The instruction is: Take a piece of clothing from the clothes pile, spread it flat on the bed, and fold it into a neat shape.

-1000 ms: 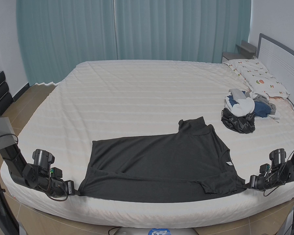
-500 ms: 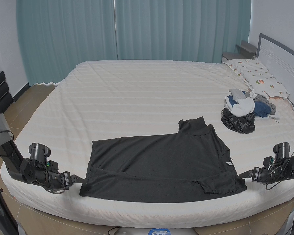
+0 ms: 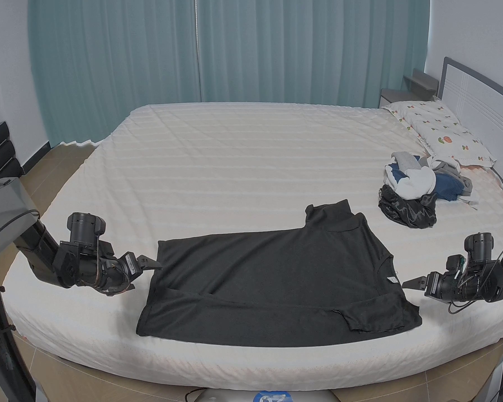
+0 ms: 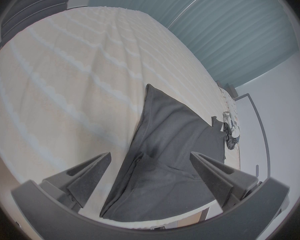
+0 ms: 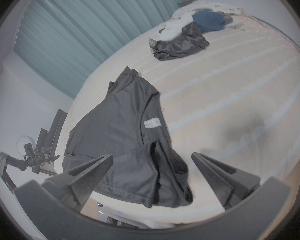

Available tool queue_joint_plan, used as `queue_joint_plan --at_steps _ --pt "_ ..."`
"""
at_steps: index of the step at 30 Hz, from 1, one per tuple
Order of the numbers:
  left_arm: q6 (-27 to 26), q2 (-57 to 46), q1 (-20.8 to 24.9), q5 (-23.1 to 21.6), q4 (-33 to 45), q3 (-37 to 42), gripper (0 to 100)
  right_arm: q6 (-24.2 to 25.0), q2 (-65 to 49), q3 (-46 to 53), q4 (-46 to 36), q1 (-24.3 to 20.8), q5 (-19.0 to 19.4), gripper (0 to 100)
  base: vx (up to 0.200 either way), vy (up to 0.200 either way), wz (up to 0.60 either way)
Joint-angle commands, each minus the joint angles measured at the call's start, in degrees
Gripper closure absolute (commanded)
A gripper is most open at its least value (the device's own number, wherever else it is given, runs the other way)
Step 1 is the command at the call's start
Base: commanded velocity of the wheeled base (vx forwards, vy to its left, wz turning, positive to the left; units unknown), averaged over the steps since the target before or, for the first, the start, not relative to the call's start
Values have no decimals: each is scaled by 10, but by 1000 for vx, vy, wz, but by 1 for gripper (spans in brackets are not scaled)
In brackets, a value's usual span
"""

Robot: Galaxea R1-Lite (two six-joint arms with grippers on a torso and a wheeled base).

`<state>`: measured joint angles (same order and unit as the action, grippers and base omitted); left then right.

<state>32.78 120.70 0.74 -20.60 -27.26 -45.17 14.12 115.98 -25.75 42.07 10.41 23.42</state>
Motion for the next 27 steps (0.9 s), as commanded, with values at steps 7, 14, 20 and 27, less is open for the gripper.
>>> queue_joint_plan --at_steps 7,14,20,27 --pt "0 74 46 12 -5 -51 0 1 82 -33 117 -45 -3 0 0 0 0" --pt "-1 79 46 18 -5 -59 0 2 87 -26 126 -54 -3 0 0 0 0" --pt "-1 79 45 44 -4 -56 100 1 80 -14 126 -47 -2 0 0 0 0" --pt "-1 75 40 47 -3 -50 100 1 79 -7 127 -55 -2 0 0 0 0"
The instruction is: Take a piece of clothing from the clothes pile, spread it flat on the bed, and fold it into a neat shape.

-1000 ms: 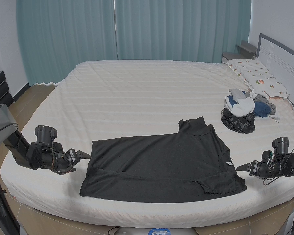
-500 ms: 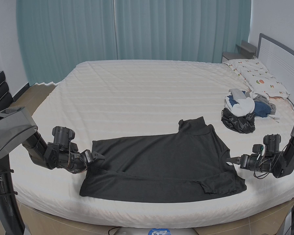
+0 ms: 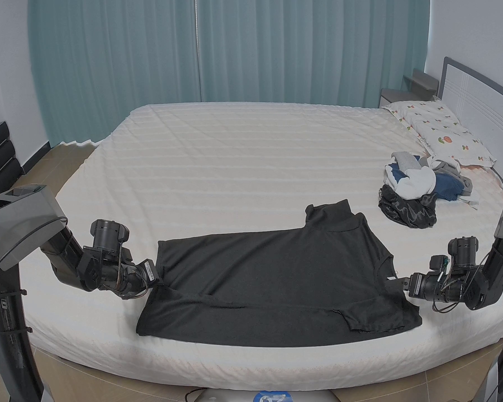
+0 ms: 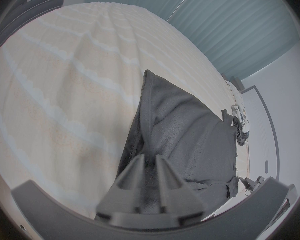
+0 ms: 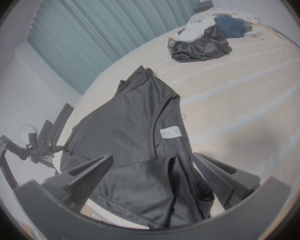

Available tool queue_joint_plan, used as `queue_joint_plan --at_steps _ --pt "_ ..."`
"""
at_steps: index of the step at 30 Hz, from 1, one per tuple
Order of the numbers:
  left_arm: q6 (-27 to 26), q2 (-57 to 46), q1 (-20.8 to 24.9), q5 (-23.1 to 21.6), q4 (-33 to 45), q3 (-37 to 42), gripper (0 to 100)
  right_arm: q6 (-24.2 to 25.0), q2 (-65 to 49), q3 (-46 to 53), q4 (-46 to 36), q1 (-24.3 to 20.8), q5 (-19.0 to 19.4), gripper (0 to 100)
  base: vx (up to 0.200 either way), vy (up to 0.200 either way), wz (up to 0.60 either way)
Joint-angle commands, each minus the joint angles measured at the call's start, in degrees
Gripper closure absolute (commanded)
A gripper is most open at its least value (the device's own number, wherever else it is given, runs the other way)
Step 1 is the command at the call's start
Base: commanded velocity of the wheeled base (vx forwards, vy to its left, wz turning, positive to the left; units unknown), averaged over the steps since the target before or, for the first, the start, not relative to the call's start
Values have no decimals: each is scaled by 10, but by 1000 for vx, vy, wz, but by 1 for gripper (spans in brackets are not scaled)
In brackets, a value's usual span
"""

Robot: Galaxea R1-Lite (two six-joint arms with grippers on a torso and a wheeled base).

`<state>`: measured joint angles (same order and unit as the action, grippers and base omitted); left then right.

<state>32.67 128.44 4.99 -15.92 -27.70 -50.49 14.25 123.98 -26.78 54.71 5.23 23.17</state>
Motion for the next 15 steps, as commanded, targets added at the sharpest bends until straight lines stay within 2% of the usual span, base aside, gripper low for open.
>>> queue_joint_plan --at_steps 1,10,15 --pt "1 -3 -4 0 3 3 100 0 -1 3 0 -3 1 0 0 0 0" --pt "2 -6 -10 27 4 9 100 1 6 9 24 -4 5 0 0 0 0" --pt "6 -7 -9 27 3 10 100 2 36 23 80 -16 6 0 0 0 0"
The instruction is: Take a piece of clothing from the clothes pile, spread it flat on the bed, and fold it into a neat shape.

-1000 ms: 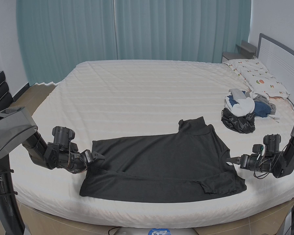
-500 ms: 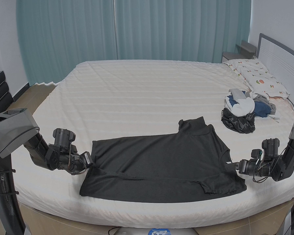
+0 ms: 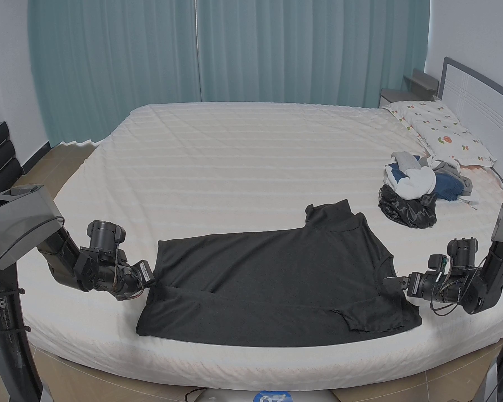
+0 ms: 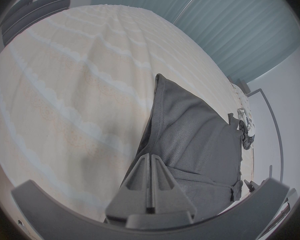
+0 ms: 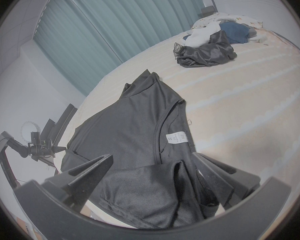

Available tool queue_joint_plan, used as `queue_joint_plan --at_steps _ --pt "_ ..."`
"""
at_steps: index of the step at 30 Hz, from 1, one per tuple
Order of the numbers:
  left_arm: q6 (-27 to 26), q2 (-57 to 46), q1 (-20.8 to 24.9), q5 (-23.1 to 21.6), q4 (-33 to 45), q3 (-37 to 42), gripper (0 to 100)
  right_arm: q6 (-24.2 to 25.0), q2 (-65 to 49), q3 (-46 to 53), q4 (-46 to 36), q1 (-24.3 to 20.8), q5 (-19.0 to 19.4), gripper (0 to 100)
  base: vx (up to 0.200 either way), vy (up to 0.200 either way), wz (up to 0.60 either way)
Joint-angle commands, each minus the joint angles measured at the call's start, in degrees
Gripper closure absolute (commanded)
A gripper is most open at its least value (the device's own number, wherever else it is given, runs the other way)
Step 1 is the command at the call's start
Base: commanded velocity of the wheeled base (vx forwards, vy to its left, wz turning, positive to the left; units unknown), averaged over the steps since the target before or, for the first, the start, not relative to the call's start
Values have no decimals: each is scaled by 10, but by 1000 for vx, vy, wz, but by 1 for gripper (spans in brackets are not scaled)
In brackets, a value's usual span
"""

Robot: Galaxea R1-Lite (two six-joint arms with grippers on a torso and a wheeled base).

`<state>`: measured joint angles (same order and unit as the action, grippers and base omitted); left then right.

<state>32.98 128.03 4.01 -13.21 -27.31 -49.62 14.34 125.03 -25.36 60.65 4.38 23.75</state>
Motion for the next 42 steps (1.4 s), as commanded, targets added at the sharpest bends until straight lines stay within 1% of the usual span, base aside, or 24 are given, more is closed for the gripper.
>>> queue_joint_plan --at_steps 1,3,7,14,20,27,28,35,37,42 --pt "2 -3 0 0 -1 1 100 1 27 8 24 -8 0 0 0 0 0" --pt "3 -2 0 0 0 1 100 2 34 9 34 -9 0 0 0 0 0" --pt "4 0 0 0 1 1 100 20 41 17 57 -12 1 0 0 0 0" --pt "4 2 0 0 1 0 100 21 74 14 101 -18 0 0 0 0 0" --pt "4 3 0 0 1 1 100 21 93 9 125 -21 -2 0 0 0 0" --pt "4 4 1 0 1 1 100 21 99 9 127 -19 -5 0 0 0 0" --pt "4 4 0 0 1 1 100 21 101 9 127 -20 -5 100 0 0 0" --pt "4 5 0 0 1 1 100 20 101 9 127 -13 -5 100 0 0 0" --pt "4 6 1 0 1 1 100 20 101 13 128 -3 0 100 0 0 0" --pt "2 9 2 1 1 1 100 22 94 12 131 4 2 100 0 0 0"
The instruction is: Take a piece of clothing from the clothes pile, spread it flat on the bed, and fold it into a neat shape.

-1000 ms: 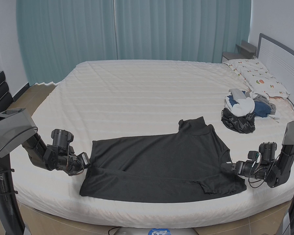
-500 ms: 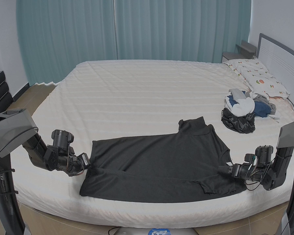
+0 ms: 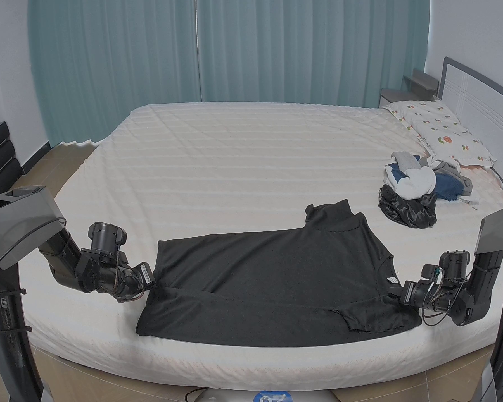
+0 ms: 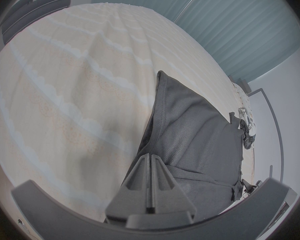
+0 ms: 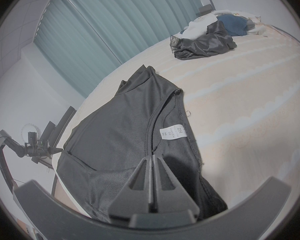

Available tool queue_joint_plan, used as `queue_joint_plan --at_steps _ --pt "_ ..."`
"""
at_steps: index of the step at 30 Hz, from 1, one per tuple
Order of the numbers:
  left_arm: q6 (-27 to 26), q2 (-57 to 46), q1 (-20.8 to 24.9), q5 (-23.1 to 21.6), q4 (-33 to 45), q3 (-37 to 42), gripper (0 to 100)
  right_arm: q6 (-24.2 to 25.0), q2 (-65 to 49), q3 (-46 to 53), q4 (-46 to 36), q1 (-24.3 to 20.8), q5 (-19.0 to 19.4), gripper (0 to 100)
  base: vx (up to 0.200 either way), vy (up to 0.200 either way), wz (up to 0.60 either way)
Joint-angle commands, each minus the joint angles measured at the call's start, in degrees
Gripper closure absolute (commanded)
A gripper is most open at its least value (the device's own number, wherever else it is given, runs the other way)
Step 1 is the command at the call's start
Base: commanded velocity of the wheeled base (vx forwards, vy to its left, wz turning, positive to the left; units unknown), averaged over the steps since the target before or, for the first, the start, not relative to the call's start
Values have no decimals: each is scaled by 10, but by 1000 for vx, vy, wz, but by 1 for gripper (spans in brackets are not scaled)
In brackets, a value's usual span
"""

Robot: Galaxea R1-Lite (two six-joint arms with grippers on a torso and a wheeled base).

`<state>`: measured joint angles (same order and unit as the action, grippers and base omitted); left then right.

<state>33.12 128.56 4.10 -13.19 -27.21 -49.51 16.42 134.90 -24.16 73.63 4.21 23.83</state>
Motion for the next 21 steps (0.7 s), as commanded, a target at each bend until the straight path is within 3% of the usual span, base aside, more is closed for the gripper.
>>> queue_joint_plan --at_steps 1,8,16,17,21 --pt "0 5 1 0 0 0 100 1 -4 1 1 5 1 100 0 0 0" --pt "0 5 1 1 1 0 100 46 -16 -3 22 12 1 100 0 0 0" --pt "1 5 1 0 1 0 100 43 -5 2 30 19 17 100 0 0 0" --pt "1 5 1 0 1 0 100 45 -5 0 30 20 22 0 0 0 0" --pt "2 5 1 0 1 0 100 46 -4 -5 31 26 24 0 0 0 0"
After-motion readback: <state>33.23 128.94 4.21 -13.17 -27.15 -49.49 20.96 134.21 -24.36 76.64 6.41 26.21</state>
